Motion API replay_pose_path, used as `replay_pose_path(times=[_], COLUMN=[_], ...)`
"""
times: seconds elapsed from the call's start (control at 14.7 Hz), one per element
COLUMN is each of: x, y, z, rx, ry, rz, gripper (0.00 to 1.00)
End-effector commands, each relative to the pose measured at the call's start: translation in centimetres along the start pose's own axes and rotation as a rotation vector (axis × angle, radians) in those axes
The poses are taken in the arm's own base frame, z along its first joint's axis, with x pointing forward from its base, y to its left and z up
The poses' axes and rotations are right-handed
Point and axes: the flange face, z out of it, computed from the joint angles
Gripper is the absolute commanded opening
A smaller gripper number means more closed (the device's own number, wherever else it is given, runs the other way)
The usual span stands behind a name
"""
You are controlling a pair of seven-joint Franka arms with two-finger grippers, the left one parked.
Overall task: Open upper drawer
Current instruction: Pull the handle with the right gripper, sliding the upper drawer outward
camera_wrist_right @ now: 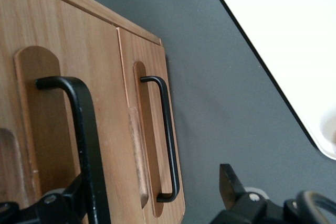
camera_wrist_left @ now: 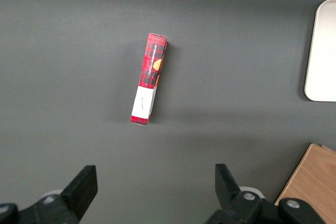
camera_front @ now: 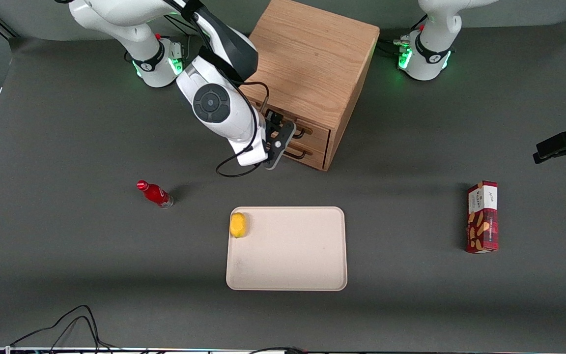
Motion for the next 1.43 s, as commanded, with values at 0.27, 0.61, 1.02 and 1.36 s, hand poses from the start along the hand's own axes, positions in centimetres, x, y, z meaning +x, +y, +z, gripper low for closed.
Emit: replay_pose_path(times=[0.27, 0.61, 1.02, 1.36], x=[0.0, 0.6, 0.6, 0.8], y=[2.3, 4.3, 6.4, 7.9], z=[-0.7, -1.4, -2.3, -2.7], rx=[-0.056, -0.080, -0.080, -0.082], ry=[0.023, 0.044, 0.062, 0.077], rz=[-0.014, -0.006, -0.012, -0.028], gripper=[1.00, 1.00, 1.00, 1.00])
